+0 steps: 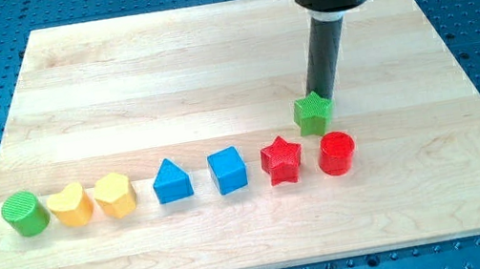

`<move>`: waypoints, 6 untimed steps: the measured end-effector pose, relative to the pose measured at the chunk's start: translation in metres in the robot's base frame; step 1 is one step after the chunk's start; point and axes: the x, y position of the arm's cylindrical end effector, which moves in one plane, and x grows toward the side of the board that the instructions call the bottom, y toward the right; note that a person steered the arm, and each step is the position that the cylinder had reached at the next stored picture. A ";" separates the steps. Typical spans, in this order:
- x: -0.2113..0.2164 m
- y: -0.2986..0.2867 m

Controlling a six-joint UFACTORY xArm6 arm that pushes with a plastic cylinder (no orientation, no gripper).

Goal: Move the red circle into the red star

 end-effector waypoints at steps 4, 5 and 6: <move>0.102 0.023; 0.100 0.015; 0.096 -0.019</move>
